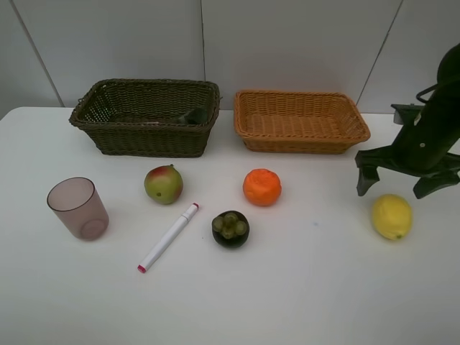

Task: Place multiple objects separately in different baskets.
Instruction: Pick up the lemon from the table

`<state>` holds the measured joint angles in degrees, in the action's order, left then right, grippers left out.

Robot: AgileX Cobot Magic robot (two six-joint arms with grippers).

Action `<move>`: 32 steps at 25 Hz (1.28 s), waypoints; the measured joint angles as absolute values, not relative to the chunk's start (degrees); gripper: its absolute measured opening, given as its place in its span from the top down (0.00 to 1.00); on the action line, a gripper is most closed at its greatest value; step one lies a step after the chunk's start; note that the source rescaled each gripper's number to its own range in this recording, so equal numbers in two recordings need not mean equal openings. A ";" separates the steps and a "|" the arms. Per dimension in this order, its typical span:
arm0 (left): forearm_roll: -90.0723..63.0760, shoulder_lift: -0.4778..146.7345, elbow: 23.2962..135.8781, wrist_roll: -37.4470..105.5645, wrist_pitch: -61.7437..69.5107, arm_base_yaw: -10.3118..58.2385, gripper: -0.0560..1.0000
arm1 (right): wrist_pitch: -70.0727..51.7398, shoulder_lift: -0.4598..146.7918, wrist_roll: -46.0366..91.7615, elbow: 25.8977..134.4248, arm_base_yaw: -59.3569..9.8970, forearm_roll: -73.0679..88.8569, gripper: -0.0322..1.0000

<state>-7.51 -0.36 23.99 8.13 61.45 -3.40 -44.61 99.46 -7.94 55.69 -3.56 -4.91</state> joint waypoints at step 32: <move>-7.51 -0.36 23.99 8.13 61.45 -3.40 0.00 | -34.95 99.46 -8.32 46.12 -2.18 1.51 0.58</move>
